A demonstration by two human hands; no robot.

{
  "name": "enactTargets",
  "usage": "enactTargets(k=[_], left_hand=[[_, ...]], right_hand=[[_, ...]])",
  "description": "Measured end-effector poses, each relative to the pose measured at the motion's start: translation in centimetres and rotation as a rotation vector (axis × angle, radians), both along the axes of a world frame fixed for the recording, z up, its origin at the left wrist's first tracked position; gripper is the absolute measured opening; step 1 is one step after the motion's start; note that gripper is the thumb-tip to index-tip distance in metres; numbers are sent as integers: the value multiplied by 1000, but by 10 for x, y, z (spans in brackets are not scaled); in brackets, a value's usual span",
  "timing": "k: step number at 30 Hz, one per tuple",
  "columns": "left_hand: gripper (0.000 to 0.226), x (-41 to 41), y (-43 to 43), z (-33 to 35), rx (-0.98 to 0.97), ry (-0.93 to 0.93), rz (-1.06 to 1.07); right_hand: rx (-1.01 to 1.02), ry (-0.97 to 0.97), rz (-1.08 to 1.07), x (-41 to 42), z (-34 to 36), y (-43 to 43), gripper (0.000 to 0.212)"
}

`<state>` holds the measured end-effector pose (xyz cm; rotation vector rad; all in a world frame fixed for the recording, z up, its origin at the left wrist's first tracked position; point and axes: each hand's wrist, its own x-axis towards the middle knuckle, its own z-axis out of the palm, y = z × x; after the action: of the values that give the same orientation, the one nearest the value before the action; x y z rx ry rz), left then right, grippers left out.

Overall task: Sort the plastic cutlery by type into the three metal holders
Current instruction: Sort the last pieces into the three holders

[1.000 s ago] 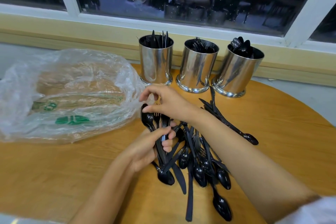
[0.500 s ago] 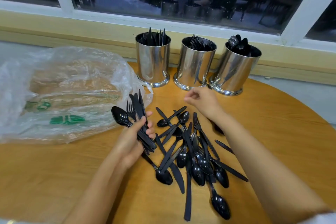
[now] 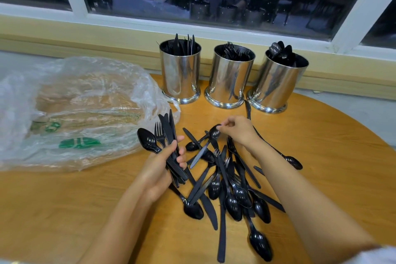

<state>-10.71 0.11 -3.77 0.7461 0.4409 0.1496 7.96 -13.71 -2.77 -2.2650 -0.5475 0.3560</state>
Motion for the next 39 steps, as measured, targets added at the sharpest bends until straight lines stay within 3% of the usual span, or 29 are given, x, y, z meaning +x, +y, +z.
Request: enactTargets(k=[5,9,13,17,21,23,27,30,34,39], left_hand=[[39,2,-3,7,16,-11,-32],[52,4,-8,11,45,-4,-62],[63,5,-16,15,40,13,-112],[67,4,-26,18,128,40,-172],[68,-1,-28,20,240,45,-235],[56,-2,-29,22,257,49,-248],[24,-2,-25,20,170,62,-161],[22,-6,-11,18,124,27,-64],[22,-13,11,14,90,14,20],[21,-16,18,9,62,22,48]], right_hand=[[420,-173,-86,-2,31,-6,10],[591,-260,-30,-10,64,-11,16],[461,-143,328,-32,85,-4,13],[341,-207,548,-51,77,19,7],[335,-206,513,-61,65,36,10],[353,-159,526,-67,62,40,9],[364,-171,525,-69,59,42,14],[416,-192,385,-54,58,32,22],[170,-212,235,-31,37,14,13],[-73,-181,410,-36,11,17,23]])
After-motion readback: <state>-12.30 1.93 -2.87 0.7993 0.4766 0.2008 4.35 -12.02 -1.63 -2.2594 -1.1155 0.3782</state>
